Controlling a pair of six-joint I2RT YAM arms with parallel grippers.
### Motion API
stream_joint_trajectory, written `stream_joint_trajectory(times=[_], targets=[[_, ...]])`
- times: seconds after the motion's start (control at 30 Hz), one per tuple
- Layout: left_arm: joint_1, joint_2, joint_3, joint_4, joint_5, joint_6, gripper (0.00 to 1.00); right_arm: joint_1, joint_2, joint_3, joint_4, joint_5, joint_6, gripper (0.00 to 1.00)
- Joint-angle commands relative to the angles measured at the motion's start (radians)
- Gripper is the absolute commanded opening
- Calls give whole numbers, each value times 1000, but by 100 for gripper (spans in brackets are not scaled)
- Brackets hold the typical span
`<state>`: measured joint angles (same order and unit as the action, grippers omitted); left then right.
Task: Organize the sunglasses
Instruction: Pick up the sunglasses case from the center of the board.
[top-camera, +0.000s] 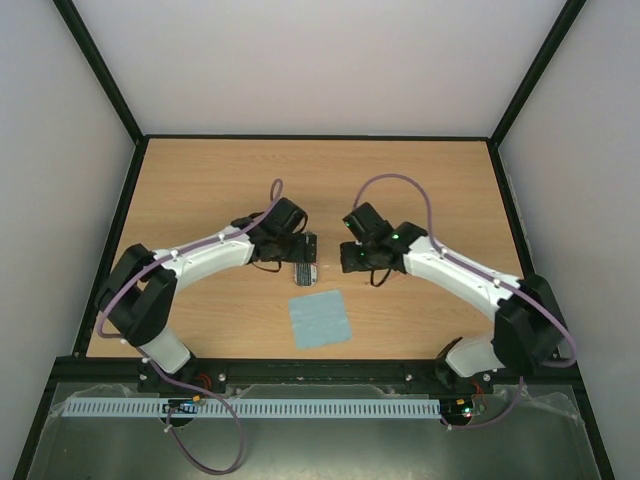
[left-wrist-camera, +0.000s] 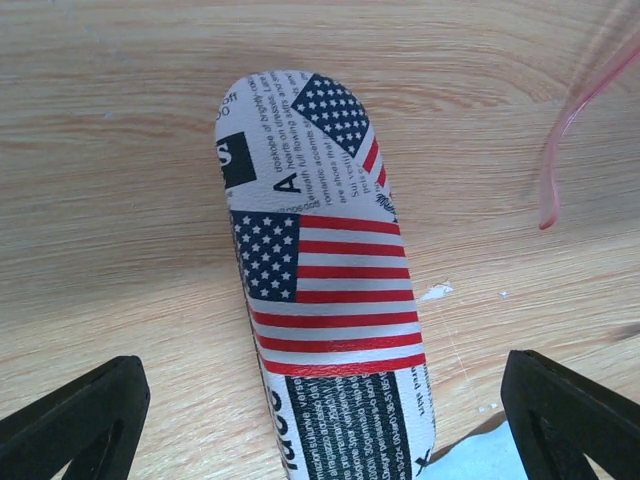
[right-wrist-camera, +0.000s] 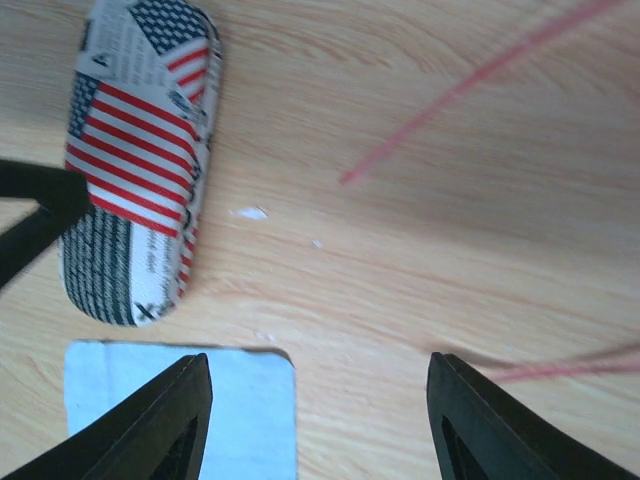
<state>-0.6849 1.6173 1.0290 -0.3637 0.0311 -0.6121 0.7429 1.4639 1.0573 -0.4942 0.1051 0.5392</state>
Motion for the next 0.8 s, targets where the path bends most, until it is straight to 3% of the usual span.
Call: stream_joint_trajectory(times=[0.0,0.27,0.6,0.77], targets=[[-21,55,64,-135,-128,15,99,-26,-116,-116,-25,-24,40,60],[-45,151,141,-201,-207,-33,99,-62,-200,-259,69,-87,45,61],[-105,205,242,-241,-250,-103,99,-71,-230,-314,127,-137,32,61],[-111,247,255,-253,-258,-126,93,-74,-242,-338,144,-144,25,61]])
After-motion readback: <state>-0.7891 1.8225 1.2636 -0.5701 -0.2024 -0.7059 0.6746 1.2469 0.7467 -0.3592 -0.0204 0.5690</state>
